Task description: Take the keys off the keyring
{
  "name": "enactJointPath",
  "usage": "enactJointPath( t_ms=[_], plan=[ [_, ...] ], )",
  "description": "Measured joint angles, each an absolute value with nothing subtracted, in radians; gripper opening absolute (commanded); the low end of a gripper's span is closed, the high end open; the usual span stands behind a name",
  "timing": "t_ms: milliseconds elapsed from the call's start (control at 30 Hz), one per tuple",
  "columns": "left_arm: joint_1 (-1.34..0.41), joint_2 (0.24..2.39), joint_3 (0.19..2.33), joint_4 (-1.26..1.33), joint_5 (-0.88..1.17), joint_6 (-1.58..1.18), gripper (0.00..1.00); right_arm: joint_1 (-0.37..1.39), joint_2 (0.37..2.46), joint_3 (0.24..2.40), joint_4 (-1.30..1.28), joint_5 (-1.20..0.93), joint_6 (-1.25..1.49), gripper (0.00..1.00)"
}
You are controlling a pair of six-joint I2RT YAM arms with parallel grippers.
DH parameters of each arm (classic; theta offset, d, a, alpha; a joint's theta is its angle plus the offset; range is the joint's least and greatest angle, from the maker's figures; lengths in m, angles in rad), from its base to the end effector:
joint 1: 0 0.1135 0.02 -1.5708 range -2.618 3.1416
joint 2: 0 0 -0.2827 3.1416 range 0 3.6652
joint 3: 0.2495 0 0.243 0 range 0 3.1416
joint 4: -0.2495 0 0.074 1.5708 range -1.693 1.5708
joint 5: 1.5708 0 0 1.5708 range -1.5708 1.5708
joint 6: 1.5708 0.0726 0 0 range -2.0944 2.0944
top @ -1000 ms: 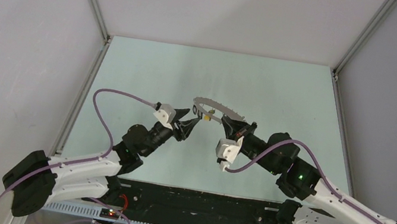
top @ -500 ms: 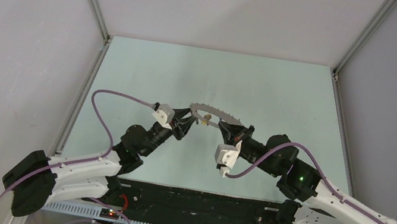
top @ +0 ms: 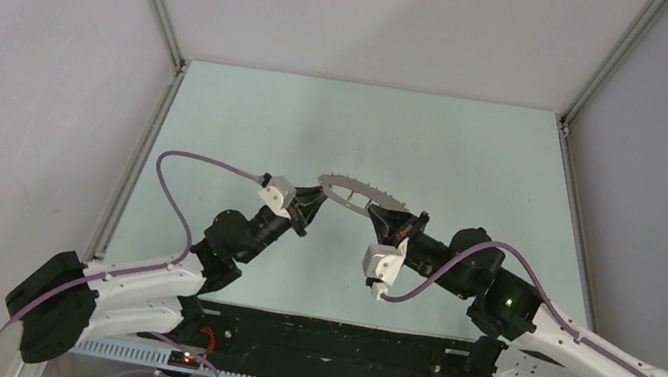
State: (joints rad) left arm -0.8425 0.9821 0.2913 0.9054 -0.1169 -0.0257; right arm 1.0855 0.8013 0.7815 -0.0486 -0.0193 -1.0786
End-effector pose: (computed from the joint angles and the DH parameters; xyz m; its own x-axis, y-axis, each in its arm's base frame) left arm 0.1564 -0.1627 0.2759 0.1246 -0.1780 -0.9761 0.6688 0.7418 -0.0499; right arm 0.0949 0.1830 0.3619 0.7722 -0.4246 -0.4726 -0.4503 0.1591 -0.8786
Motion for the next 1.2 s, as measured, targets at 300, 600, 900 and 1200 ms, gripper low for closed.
enactJointPath(
  t_ms=[300, 600, 900, 1200],
  plan=[
    [-0.842, 0.984, 0.291, 0.908, -0.127, -0.025, 0.02, 1.085, 0.784, 0.781, -0.05, -0.015, -1.079, 0.0],
    [-0.842, 0.989, 0.291, 0.911, -0.127, -0.026, 0.08, 1.085, 0.784, 0.781, -0.051, -0.015, -1.079, 0.0],
    [-0.842, 0.989, 0.291, 0.911, -0.128, -0.025, 0.12, 1.082, 0.784, 0.781, -0.052, -0.015, -1.078, 0.0],
    [-0.842, 0.989, 0.291, 0.911, -0.123, -0.025, 0.12, 1.078, 0.784, 0.781, -0.052, -0.015, -1.078, 0.0]
  ],
)
